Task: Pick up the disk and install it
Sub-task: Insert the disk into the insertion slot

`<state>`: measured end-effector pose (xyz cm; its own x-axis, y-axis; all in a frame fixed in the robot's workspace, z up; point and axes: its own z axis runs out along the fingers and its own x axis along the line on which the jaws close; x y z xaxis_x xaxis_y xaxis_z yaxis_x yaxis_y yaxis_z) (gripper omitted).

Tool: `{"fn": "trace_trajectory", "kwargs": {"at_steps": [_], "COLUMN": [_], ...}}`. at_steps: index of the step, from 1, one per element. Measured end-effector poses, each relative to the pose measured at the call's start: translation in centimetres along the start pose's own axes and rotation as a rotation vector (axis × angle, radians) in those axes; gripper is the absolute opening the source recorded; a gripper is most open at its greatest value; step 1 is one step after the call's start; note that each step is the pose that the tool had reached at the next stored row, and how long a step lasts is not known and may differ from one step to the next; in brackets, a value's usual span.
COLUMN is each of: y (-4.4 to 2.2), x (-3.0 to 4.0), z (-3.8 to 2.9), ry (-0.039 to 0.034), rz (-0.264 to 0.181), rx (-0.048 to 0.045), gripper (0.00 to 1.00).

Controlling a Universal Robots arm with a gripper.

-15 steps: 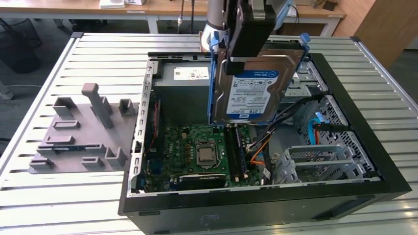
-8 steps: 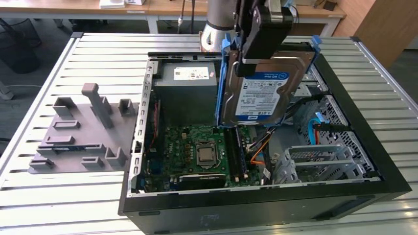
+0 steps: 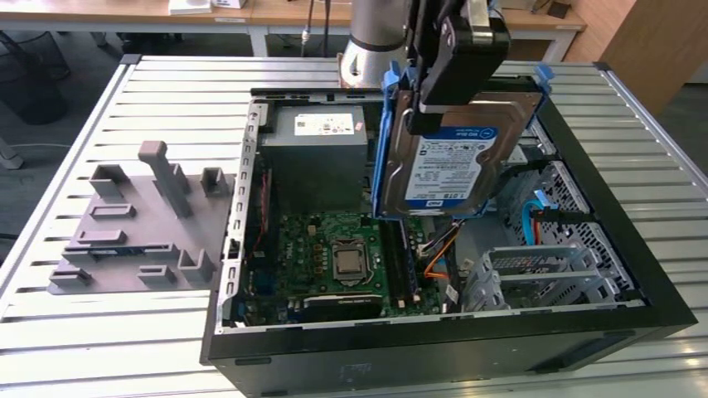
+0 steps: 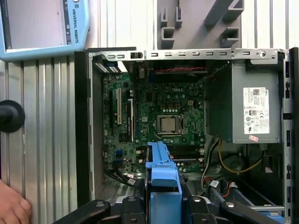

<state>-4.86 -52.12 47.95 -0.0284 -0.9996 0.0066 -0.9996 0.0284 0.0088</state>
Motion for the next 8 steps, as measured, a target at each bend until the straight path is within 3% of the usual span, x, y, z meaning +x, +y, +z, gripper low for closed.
{"fn": "trace_trajectory", "kwargs": {"at_steps": [4, 8], "y": [-0.03, -0.06], "x": [0.72, 1.32], "z": [0.04, 0.06], "ry": [0.0024, 0.0096], "rz": [0.0, 0.0], "rx": [0.0001, 0.0003], "gripper": [0.36, 0.36]}}
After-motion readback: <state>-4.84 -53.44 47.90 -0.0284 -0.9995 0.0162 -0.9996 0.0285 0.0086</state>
